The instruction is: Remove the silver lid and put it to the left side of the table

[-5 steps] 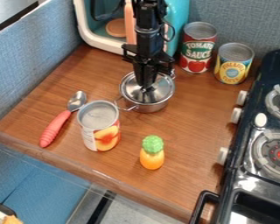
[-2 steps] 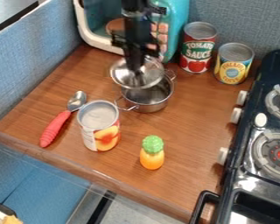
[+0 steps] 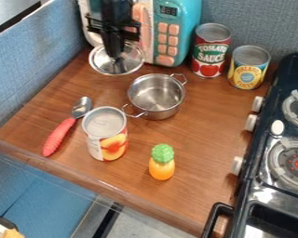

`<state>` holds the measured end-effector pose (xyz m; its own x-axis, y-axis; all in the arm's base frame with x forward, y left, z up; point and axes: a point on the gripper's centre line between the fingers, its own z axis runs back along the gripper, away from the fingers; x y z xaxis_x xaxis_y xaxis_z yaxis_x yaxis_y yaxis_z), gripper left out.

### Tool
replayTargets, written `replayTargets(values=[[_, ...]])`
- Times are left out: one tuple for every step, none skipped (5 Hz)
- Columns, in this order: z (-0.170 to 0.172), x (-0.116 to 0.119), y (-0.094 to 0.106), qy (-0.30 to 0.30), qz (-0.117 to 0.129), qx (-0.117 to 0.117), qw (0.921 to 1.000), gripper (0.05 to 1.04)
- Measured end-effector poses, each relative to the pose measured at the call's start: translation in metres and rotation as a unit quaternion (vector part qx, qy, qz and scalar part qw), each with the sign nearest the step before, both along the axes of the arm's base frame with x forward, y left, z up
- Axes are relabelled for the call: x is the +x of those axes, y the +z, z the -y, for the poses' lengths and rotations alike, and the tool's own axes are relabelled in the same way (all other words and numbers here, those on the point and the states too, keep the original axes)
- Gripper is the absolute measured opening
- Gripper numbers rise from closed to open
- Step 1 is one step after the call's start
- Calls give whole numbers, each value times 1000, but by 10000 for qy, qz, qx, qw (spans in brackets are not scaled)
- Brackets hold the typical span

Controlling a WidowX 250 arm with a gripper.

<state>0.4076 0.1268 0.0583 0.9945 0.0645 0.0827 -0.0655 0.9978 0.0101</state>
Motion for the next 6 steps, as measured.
replayTargets(values=[[-11,-6,-21,79,-314,48,9995,51],[-19,-5,-34,163,-386,124,9990,50],[-24,4,-43,274,-339,184,9989,51],[-25,12,-53,305,-337,183,9988,50],[-26,14,-65,320,-416,216,9984,50],[-26,15,-68,368,-419,298,9980,75]])
